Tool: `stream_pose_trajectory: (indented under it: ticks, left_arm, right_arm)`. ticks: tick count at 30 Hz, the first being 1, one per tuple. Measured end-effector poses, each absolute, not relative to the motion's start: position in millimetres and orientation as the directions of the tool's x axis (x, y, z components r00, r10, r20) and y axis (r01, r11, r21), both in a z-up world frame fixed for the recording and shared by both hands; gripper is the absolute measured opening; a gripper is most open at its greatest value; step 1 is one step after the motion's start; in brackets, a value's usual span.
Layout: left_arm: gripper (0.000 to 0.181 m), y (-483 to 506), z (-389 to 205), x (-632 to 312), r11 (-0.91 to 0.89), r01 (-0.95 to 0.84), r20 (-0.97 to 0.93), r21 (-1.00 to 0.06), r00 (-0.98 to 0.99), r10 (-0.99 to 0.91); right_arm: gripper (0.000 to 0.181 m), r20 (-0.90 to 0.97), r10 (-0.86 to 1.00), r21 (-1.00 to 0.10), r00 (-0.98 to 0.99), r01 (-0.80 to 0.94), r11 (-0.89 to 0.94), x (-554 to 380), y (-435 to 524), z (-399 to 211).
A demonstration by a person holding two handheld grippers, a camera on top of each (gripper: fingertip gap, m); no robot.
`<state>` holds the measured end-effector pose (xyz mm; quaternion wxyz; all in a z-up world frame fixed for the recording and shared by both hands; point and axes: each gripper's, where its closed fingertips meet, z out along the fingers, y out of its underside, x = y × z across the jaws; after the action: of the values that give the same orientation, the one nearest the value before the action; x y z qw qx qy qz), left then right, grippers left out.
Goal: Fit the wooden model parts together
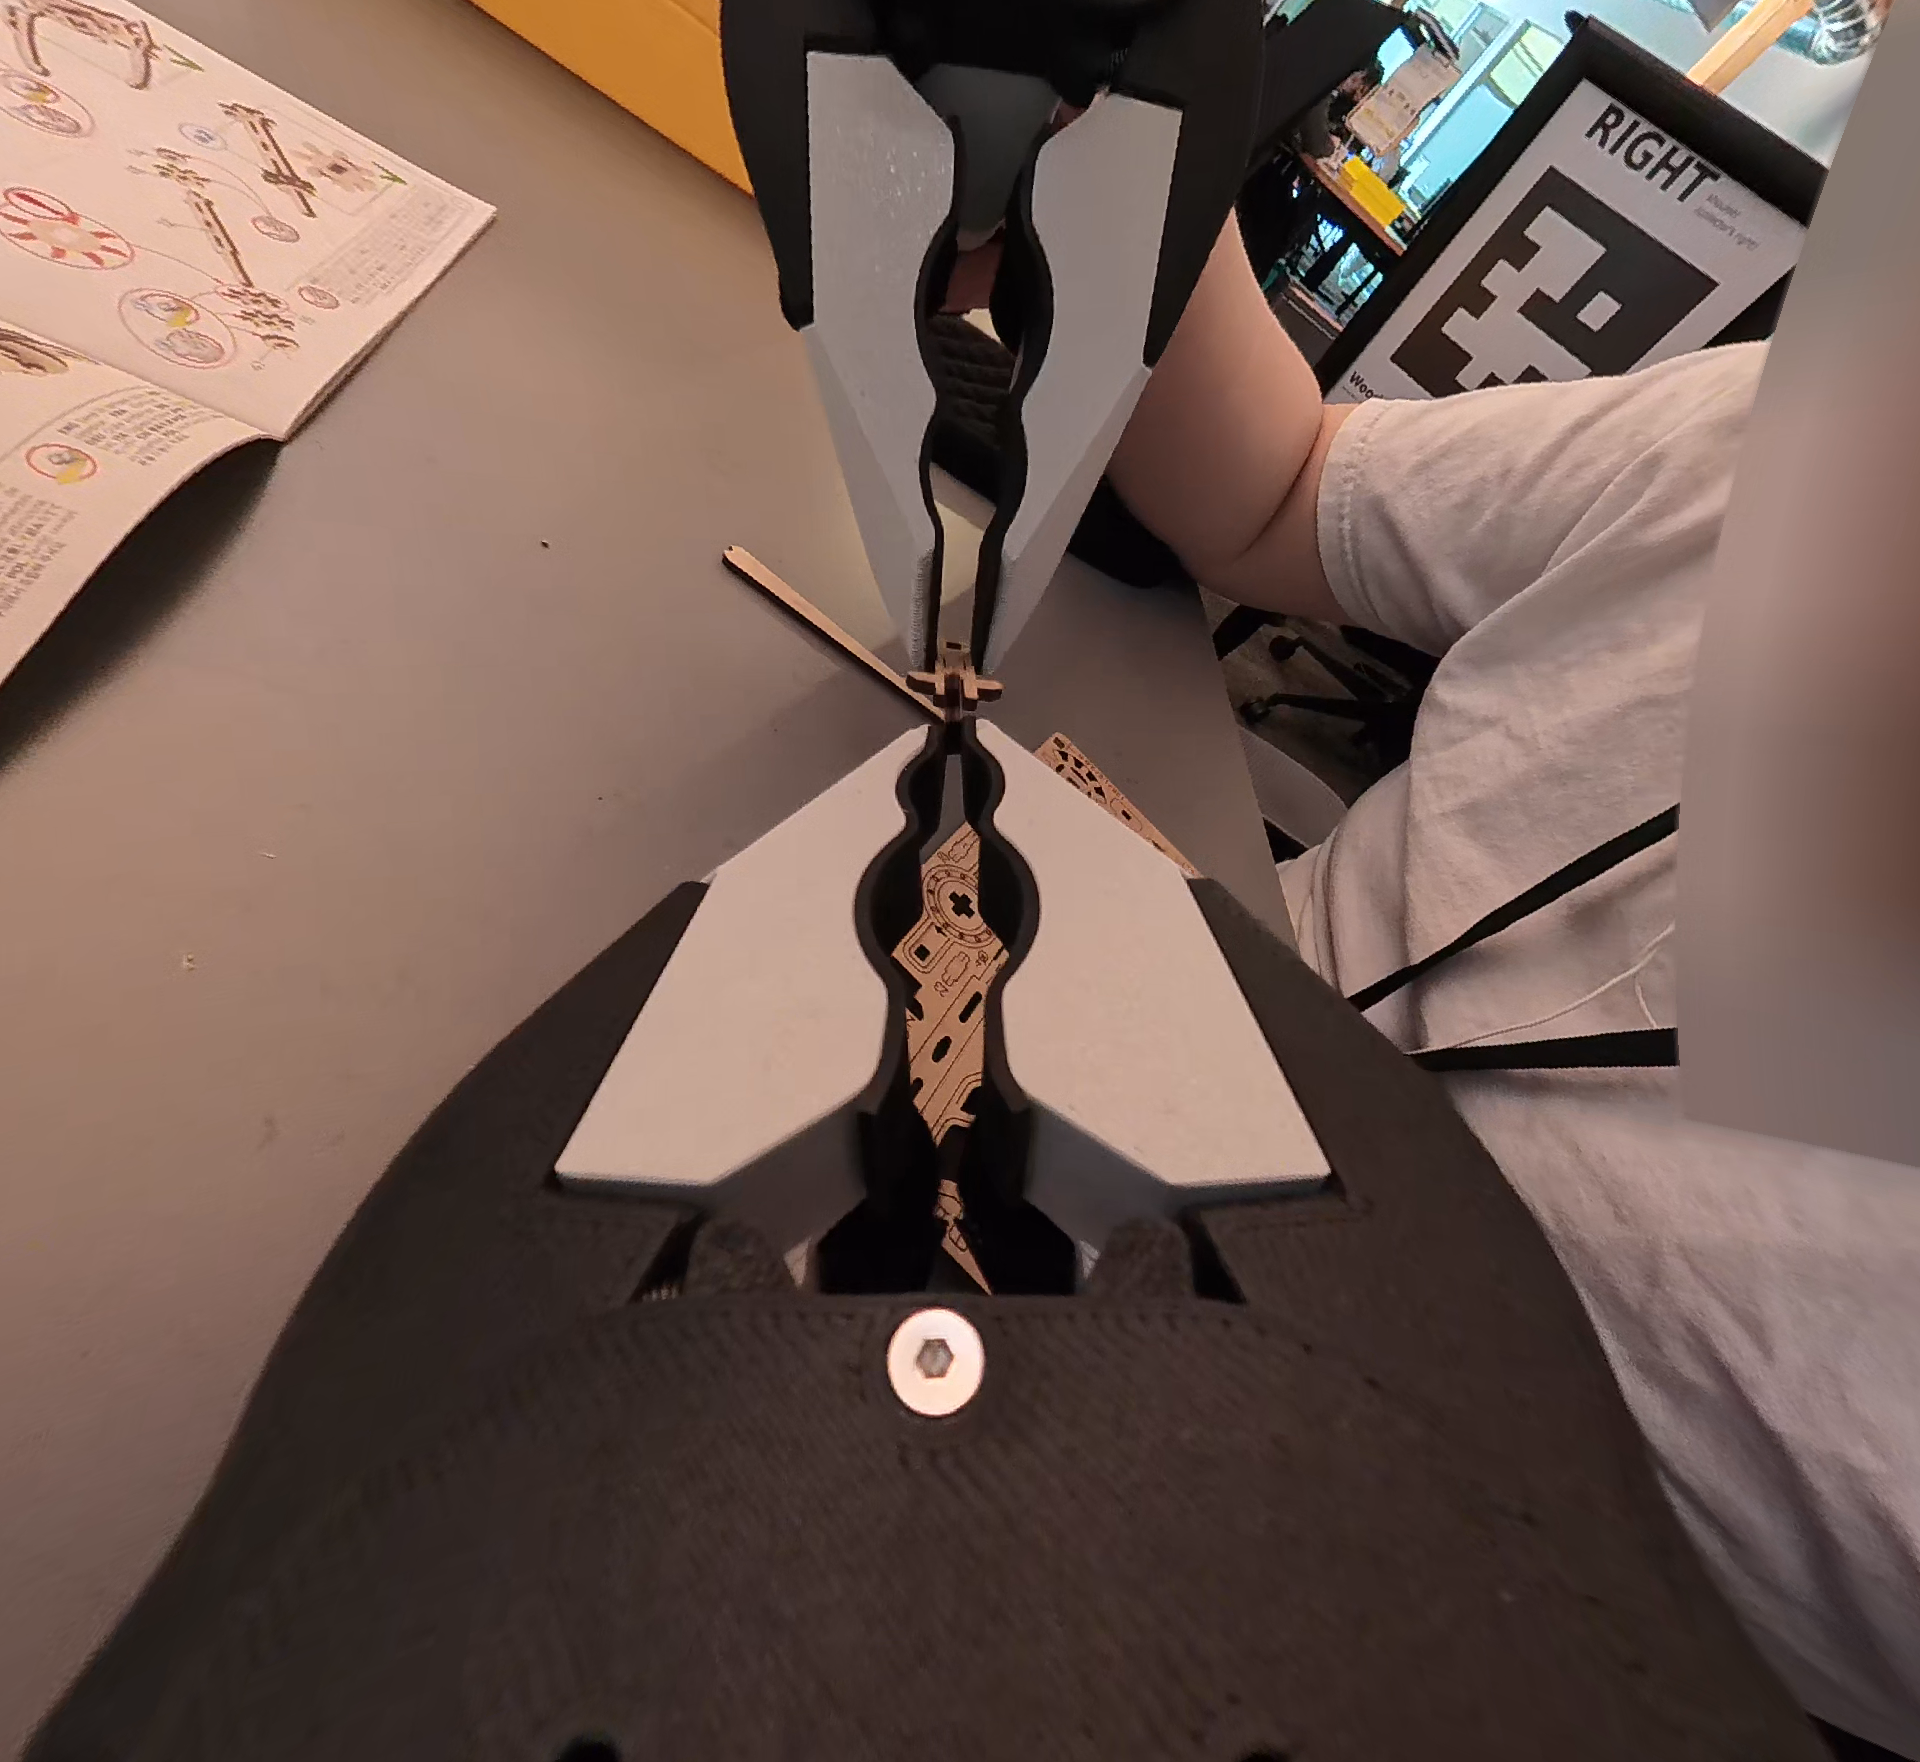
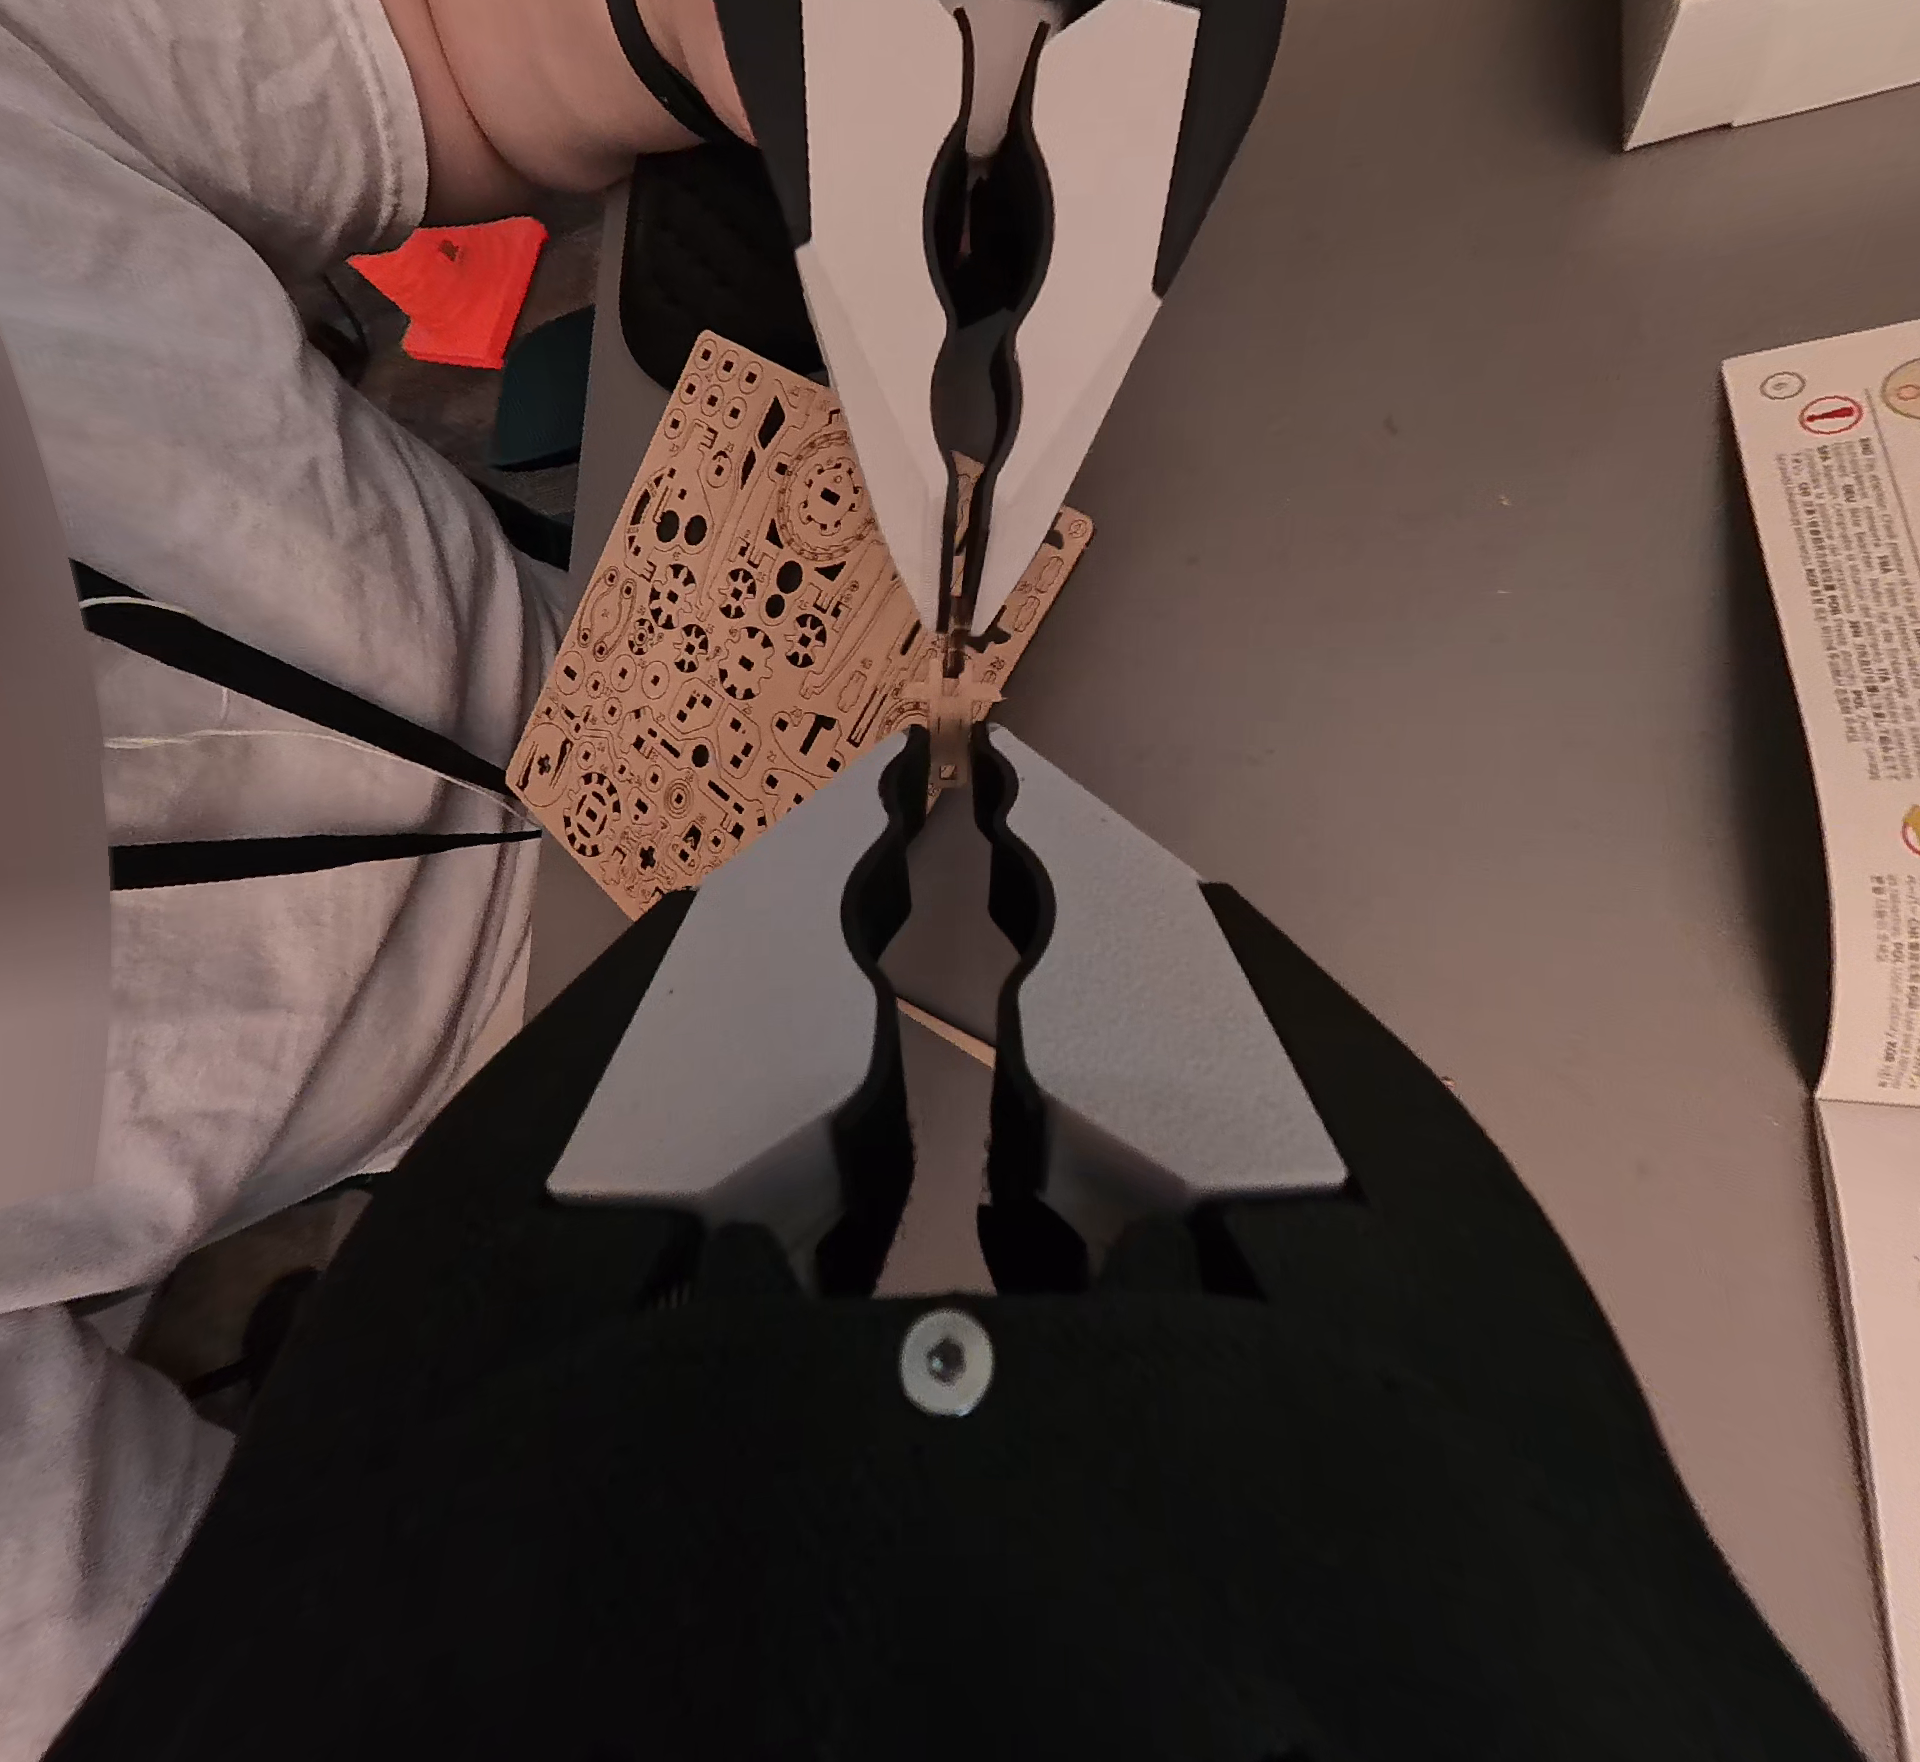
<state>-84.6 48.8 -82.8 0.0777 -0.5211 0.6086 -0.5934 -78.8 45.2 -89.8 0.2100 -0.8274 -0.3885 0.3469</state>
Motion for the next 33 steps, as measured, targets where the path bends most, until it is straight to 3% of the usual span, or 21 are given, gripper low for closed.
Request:
stream_pose_trajectory:
  ticks: [15,33]
  left_arm:
    - [0.0,36.3,-94.1,-89.4,-0.164,-0.604,0.508,-0.78,-0.459,-0.729]
    - [0.009,44.4,-83.1,-87.1,-0.301,-0.592,0.612,-0.748,-0.44,-0.657]
  right_arm:
    - [0.007,-0.449,0.779,-0.569,0.438,0.532,-0.627,-85.4,35.7,-97.8]
    - [0.006,-0.666,0.665,-0.572,0.338,0.34,-0.746,-82.2,45.9,-87.9]
